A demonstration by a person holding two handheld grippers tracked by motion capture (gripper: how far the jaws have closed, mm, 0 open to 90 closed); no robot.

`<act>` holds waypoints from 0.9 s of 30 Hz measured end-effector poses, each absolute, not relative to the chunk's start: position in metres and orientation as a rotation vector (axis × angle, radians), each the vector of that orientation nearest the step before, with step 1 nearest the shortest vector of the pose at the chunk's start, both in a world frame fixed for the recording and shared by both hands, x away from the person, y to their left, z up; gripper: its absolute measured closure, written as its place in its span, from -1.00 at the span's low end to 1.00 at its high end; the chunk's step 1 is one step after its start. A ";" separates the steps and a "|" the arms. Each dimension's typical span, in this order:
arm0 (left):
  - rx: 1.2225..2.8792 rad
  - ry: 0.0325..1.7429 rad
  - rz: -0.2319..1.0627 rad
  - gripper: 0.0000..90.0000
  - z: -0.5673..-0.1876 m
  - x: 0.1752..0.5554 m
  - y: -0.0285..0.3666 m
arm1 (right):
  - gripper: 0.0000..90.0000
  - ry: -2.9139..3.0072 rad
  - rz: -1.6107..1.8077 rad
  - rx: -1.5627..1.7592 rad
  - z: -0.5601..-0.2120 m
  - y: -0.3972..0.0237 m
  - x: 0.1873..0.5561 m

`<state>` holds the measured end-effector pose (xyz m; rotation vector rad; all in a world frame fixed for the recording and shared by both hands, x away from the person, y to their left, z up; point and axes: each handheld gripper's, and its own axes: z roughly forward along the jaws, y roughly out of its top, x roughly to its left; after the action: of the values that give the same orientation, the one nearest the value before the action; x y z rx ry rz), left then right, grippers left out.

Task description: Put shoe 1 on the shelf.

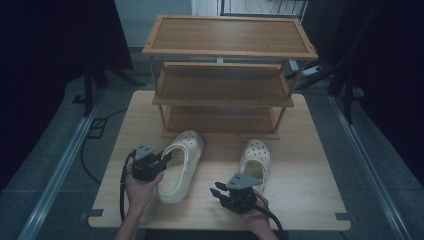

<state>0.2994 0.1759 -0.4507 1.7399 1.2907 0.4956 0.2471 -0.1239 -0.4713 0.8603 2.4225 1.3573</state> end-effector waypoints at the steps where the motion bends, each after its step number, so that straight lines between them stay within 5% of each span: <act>1: 1.743 1.291 0.497 0.66 -0.451 0.303 0.175 | 0.56 2.417 1.362 0.864 -0.471 -0.125 0.247; 27: 1.745 1.287 0.613 0.67 -0.448 0.377 0.130 | 0.56 2.398 1.384 0.879 -0.468 -0.130 0.248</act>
<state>0.3774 0.1298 -0.4480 1.7451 1.2872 0.6129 0.2484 -0.1305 -0.4678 0.8786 2.3977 1.3836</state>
